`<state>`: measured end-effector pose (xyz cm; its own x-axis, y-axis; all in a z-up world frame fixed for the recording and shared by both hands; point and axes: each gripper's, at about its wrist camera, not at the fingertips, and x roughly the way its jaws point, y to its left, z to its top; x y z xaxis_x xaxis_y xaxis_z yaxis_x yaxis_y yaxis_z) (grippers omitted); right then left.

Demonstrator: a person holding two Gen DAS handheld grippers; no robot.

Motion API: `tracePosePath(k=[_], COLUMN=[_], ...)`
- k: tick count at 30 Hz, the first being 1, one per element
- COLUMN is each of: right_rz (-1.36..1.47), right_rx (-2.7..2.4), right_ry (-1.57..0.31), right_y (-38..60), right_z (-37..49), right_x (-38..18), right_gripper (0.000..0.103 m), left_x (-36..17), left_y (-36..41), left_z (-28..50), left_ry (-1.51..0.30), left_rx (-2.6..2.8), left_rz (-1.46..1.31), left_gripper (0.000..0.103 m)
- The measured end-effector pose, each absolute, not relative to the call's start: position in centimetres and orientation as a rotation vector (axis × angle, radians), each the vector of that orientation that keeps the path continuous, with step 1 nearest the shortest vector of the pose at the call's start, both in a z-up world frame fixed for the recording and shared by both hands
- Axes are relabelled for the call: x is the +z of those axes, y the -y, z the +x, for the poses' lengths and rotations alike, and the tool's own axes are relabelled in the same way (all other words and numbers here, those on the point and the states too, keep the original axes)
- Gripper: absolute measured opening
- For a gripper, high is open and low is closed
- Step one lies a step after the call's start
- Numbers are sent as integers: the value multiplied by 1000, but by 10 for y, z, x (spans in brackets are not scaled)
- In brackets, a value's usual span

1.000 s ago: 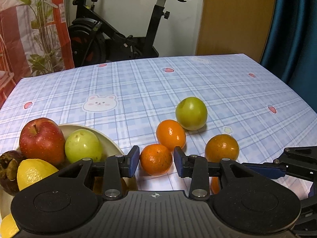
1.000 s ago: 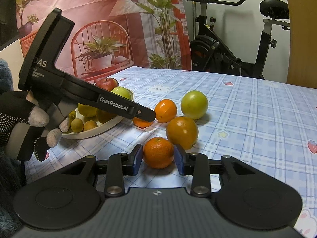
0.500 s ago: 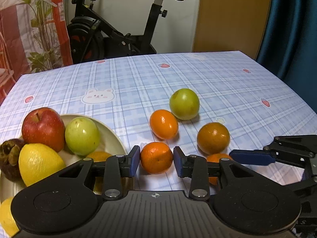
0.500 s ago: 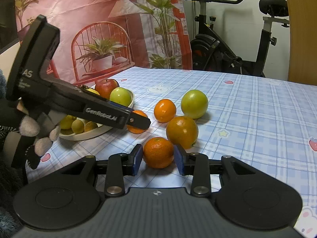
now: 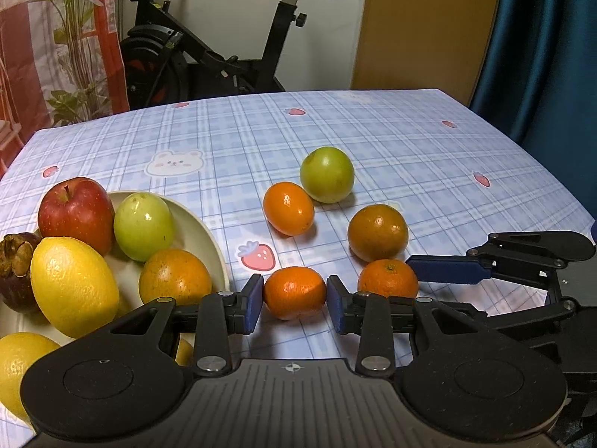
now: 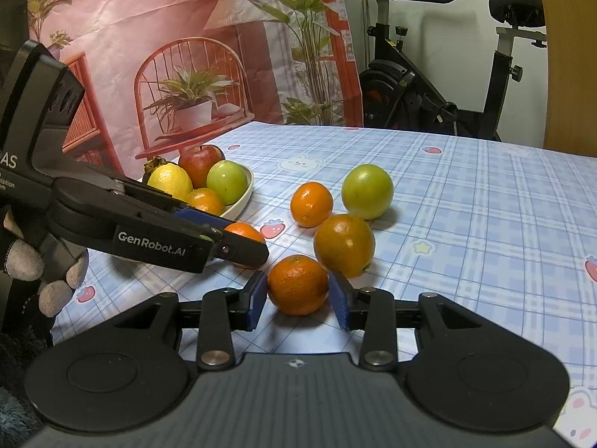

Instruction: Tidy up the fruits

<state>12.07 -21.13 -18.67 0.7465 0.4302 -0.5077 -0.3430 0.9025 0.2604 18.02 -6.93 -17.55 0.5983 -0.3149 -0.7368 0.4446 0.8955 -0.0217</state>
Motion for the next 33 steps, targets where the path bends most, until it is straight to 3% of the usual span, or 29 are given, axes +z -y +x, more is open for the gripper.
tracePosePath(k=[13,31,32,33], right_rz=[157,135,133,134], right_rx=[425,424,425,427], right_ry=[-606,-563,-559,-551], right_y=[211,209,208,207], right_z=[122,112,112,112], right_x=[-189,-179,-177,-174], right_gripper=[40,38,36,26], left_x=[-175,-130,-128,-126], left_y=[69,14,8,2], left_z=[166,133,133,134], left_ry=[-815,-672,-667,-663], left_rx=[-460,-357,-343,-327], left_rz=[168,70,59,46], left_gripper=[38,38,38,38])
